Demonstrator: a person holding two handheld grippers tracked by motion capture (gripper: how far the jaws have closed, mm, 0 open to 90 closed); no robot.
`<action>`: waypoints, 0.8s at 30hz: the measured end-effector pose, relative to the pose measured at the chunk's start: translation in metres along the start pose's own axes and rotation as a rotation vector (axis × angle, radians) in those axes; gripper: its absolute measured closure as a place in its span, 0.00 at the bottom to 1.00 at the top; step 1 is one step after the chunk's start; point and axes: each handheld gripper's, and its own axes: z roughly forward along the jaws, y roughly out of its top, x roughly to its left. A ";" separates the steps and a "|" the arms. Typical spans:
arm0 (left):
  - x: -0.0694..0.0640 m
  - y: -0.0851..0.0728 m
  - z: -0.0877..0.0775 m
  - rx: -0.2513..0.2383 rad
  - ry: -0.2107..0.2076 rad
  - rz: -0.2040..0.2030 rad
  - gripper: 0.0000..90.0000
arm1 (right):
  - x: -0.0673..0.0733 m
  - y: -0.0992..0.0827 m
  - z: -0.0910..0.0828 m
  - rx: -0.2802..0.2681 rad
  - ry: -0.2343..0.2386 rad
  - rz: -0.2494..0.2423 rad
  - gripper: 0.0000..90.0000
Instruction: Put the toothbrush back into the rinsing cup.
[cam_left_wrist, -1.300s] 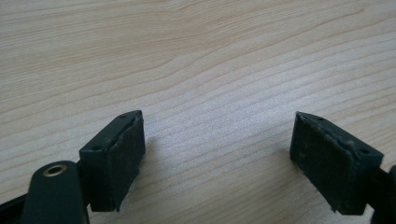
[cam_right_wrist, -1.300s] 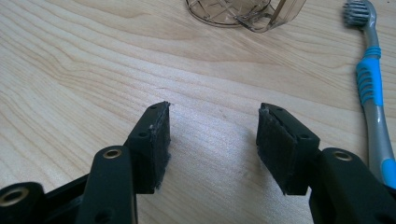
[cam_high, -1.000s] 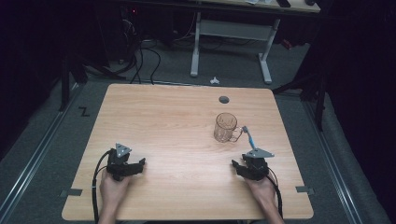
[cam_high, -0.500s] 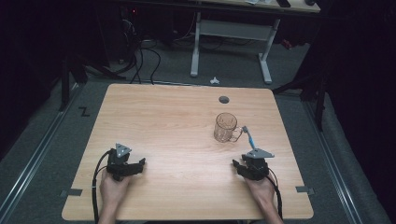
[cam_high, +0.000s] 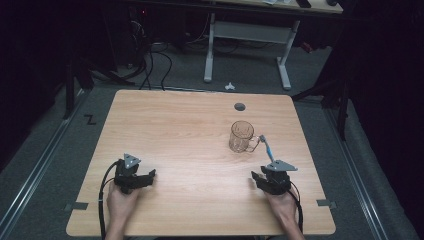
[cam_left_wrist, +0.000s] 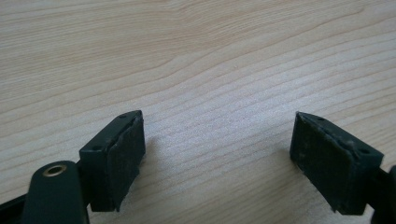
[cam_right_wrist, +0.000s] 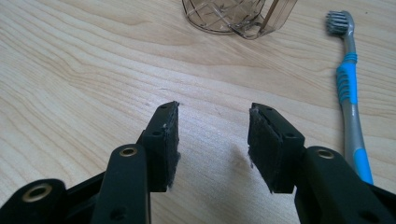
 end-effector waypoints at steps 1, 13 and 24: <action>0.000 0.000 0.000 0.000 0.000 0.000 0.21 | 0.000 0.000 -0.001 -0.002 0.001 0.002 0.59; 0.000 0.000 0.000 -0.001 0.000 -0.001 0.21 | -0.003 -0.003 -0.008 -0.012 0.008 0.017 0.59; 0.000 0.000 0.000 -0.001 0.000 -0.001 0.21 | -0.008 -0.006 -0.015 -0.020 -0.003 0.030 0.59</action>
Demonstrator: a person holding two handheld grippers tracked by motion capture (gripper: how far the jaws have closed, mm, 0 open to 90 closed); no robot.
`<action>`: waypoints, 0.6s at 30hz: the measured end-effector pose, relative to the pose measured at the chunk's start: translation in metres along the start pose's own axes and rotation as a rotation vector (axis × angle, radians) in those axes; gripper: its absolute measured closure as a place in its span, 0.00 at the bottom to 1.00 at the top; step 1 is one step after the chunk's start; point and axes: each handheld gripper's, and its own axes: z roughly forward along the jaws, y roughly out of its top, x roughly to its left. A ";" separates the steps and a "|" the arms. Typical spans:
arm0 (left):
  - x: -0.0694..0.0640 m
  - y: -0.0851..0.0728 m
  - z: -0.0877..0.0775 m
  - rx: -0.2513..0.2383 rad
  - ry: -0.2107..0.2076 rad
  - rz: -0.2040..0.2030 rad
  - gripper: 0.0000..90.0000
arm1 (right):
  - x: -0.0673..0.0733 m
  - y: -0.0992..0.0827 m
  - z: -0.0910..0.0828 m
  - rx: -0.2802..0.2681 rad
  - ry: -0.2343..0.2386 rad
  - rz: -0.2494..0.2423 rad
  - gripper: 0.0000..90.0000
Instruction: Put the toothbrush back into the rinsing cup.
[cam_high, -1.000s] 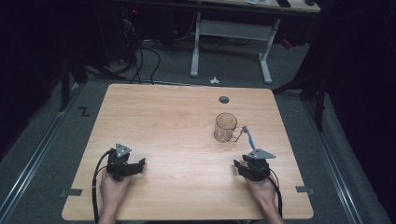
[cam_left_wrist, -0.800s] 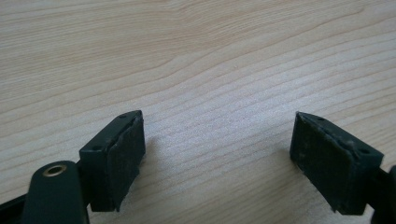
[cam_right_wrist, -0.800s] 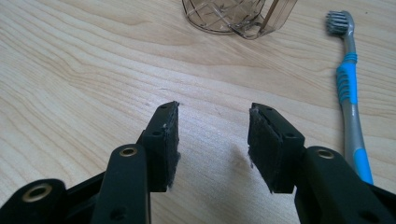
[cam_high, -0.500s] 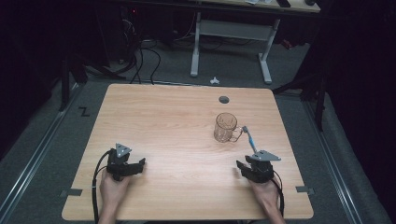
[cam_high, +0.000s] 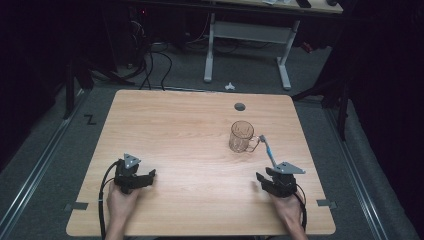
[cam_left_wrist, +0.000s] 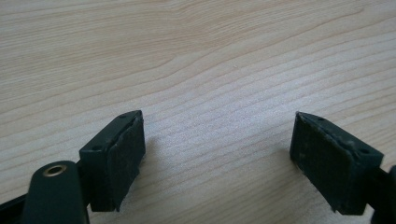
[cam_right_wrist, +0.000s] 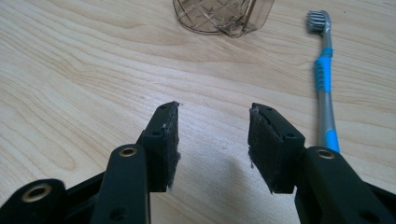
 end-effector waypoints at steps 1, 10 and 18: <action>0.000 0.000 0.000 0.000 0.000 0.000 0.21 | -0.001 0.000 -0.001 -0.001 -0.001 0.004 0.59; 0.000 0.000 0.000 0.000 0.000 0.000 0.21 | -0.007 -0.001 -0.005 -0.007 -0.008 0.024 0.59; 0.000 0.000 0.000 -0.001 0.000 -0.001 0.21 | -0.017 0.002 -0.011 -0.011 -0.019 0.037 0.61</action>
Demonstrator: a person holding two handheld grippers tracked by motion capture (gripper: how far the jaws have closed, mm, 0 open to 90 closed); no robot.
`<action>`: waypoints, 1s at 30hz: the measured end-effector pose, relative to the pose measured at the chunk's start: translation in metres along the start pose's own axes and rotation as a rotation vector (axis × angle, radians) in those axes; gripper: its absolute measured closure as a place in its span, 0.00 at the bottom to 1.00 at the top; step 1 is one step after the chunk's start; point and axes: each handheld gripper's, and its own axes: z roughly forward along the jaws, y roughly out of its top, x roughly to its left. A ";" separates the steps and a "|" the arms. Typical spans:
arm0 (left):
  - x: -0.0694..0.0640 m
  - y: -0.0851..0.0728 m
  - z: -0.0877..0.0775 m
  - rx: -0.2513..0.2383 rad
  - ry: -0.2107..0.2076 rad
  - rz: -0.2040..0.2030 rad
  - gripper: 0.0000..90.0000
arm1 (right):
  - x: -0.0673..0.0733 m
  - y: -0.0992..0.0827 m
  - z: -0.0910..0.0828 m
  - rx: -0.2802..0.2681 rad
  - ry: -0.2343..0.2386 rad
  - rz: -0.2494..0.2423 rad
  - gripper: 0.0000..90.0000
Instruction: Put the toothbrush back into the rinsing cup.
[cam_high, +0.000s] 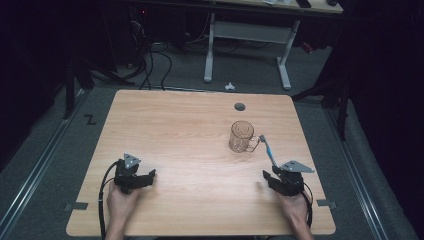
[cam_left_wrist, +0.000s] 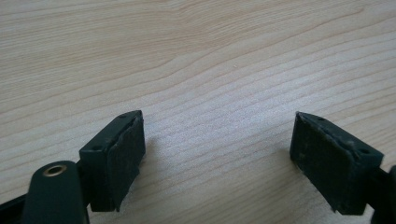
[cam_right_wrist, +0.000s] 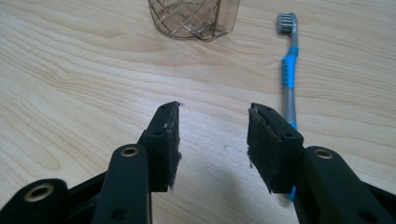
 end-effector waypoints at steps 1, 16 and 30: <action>0.000 0.000 0.000 0.000 0.000 0.000 0.21 | -0.001 0.001 -0.001 0.000 -0.004 0.001 0.61; 0.000 0.000 0.000 0.000 0.000 0.000 0.21 | -0.028 0.009 -0.004 0.011 -0.036 0.049 0.64; 0.000 0.000 0.000 0.000 0.000 0.000 0.21 | -0.048 0.023 -0.005 0.029 -0.068 0.069 0.66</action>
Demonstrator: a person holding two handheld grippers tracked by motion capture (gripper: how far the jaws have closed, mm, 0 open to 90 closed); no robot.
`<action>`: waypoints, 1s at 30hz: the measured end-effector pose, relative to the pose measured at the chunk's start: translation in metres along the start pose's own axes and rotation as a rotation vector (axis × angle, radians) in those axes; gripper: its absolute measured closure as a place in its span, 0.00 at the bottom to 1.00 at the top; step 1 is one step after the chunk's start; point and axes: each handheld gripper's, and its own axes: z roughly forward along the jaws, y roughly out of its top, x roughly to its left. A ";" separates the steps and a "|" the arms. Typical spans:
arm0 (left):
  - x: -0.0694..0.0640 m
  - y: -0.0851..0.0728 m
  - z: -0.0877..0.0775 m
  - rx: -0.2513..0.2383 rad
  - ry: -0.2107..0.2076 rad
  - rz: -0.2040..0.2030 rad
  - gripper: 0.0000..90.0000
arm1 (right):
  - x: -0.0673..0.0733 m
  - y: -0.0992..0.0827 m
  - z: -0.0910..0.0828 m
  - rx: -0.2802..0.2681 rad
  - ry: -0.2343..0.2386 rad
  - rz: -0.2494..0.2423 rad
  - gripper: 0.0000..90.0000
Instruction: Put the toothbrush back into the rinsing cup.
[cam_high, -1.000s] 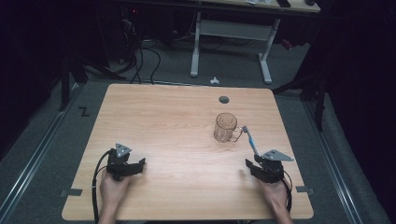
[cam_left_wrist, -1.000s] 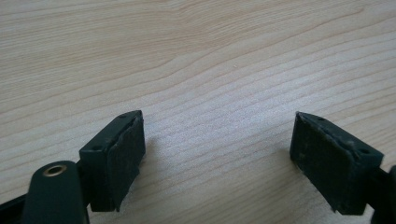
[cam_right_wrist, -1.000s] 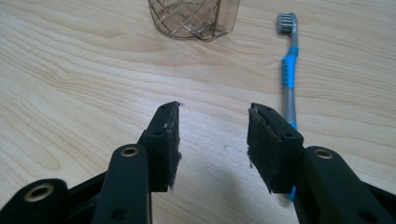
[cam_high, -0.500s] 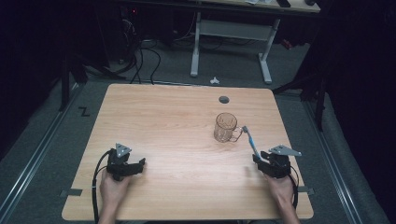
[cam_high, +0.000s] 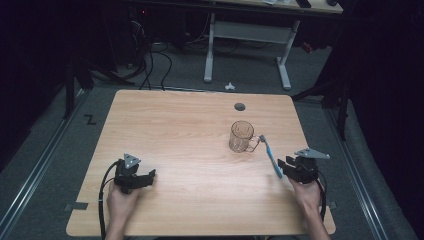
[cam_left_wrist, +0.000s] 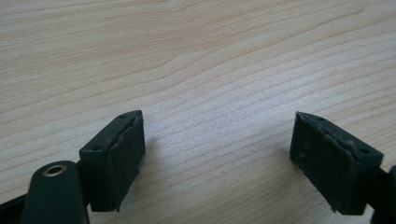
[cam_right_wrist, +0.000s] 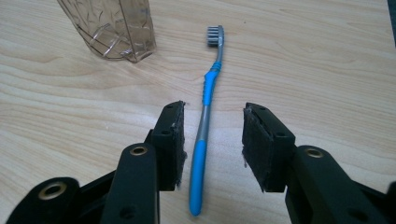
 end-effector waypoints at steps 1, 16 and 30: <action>0.000 0.000 0.000 0.000 0.000 0.000 0.21 | -0.001 0.001 0.001 0.003 0.003 0.005 0.66; 0.000 0.000 0.000 0.000 0.000 0.000 0.21 | -0.010 0.021 0.007 0.046 -0.011 -0.010 0.67; 0.000 0.000 0.000 0.002 0.000 0.002 0.21 | -0.015 0.041 0.015 0.108 0.001 -0.029 0.68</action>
